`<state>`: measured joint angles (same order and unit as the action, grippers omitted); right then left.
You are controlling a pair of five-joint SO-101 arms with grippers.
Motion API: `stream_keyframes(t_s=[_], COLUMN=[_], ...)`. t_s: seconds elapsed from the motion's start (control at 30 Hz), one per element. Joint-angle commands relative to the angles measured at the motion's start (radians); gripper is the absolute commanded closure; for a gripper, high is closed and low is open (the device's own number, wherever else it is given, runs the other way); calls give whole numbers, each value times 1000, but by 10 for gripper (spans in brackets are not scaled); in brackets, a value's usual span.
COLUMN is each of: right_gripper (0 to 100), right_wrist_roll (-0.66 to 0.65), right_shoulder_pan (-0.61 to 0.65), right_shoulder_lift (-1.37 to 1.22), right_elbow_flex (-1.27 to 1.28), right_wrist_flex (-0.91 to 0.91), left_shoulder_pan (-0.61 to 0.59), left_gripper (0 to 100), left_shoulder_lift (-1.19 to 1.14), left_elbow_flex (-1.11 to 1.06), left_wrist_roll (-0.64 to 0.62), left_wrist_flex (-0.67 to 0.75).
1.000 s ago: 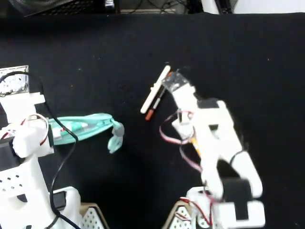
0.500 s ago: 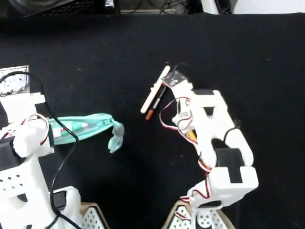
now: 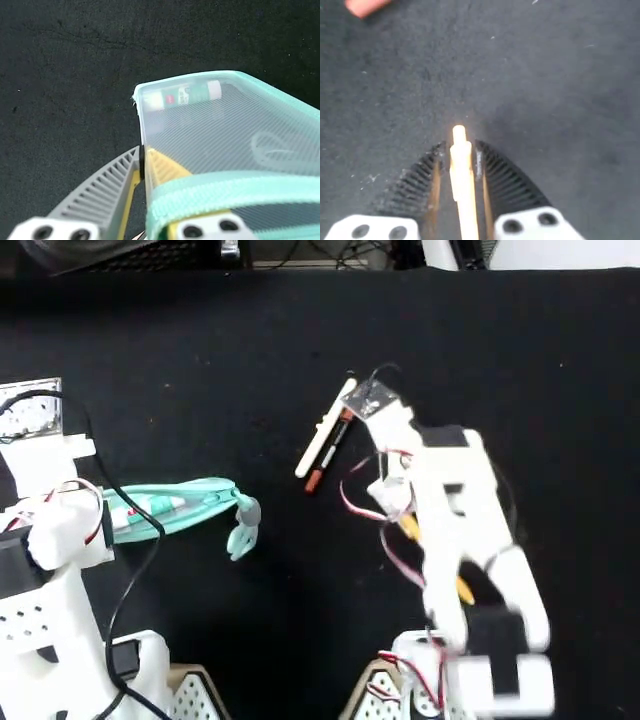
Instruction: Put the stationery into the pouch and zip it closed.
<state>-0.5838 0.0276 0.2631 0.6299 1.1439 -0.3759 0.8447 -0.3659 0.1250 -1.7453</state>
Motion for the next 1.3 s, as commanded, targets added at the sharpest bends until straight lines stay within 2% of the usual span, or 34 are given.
stream_keyframes(t_s=[0.0, 0.1, 0.2, 0.3, 0.47, 0.67, 0.8, 0.9, 1.27], right_gripper=[987, 987, 987, 986, 985, 985, 985, 985, 985], right_wrist_roll=[71, 147, 242, 359, 502, 516, 516, 516, 517], right_shoulder_pan=[-8, 15, 104, 278, 578, 881, 928, 928, 930], right_shoulder_lift=[335, 593, 828, 1015, 1185, 1207, 1207, 1207, 1207], right_elbow_flex=[18, 15, -7, -27, 2, 143, 289, 381, 568], right_wrist_flex=[28, 34, 26, -29, -290, -578, -884, -1043, -1065], left_shoulder_pan=[21, 21, 21, 21, 21, 21, 21, 21, 21], left_gripper=[967, 967, 967, 967, 967, 967, 967, 967, 967], left_shoulder_lift=[-9, -9, -9, -9, -9, -9, -14, -15, -17], left_elbow_flex=[18, 18, 18, 18, 18, 18, 18, 18, 18], left_wrist_roll=[9, 9, 9, 9, 9, 9, 9, 9, 9], left_wrist_flex=[-12, -12, -12, -12, -12, -12, -12, -12, -12])
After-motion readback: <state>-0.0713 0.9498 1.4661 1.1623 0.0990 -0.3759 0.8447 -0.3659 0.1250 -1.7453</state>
